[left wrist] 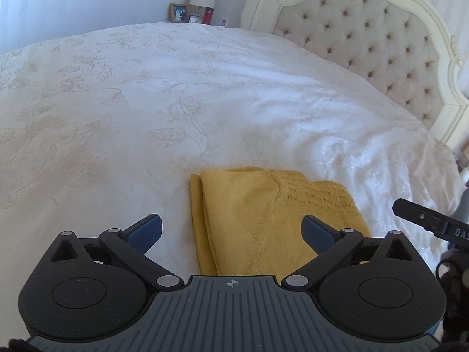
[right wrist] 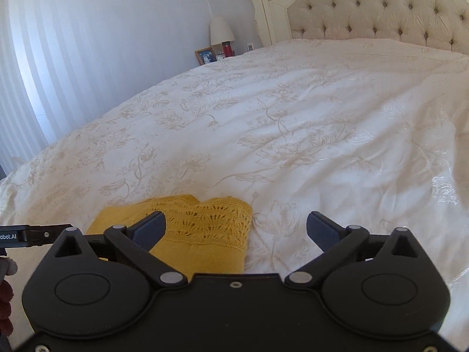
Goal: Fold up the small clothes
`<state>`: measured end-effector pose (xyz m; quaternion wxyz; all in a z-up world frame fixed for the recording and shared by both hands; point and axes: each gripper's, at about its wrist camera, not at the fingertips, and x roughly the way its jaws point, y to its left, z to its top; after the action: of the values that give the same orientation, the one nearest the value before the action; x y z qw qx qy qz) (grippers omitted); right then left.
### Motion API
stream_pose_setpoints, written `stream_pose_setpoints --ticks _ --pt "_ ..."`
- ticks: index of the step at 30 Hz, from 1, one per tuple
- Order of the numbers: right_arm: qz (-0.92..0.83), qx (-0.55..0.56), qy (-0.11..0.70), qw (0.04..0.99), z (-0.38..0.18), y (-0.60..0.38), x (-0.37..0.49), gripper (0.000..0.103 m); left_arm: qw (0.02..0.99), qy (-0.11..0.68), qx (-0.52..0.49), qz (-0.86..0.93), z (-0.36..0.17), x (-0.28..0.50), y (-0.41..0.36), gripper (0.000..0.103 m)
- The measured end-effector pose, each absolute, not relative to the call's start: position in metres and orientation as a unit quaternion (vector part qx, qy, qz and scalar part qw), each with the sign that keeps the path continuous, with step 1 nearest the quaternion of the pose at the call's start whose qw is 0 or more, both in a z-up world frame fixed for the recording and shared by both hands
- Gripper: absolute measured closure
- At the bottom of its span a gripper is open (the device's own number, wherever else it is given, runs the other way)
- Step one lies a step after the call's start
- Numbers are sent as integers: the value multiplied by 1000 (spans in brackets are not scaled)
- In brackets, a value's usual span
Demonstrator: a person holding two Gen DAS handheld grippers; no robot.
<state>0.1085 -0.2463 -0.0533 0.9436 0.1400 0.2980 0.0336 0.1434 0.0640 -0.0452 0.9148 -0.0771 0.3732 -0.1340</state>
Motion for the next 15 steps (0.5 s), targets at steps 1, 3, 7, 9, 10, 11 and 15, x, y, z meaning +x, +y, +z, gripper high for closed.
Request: stream_pose_setpoints --ticks 1,3,7,9,10,11,15 --pt "31 138 297 945 -48 -244 101 1 915 373 -72 -132 -42 137 62 0" --pt "21 127 297 946 -38 -238 87 1 915 374 -71 -134 -37 122 58 0" --pt "11 113 294 949 -26 -227 61 1 912 385 -73 -123 -29 96 52 0" --pt "8 119 298 947 -24 -226 48 1 913 387 -57 -113 -25 83 47 1" --pt "7 120 299 947 -23 -226 43 1 914 389 -48 -105 -24 77 44 1" --pt "6 120 298 947 -22 -225 37 1 915 391 -37 -95 -23 71 40 1" --pt "-4 111 301 947 -22 -221 15 1 915 398 -12 -58 -20 52 33 1"
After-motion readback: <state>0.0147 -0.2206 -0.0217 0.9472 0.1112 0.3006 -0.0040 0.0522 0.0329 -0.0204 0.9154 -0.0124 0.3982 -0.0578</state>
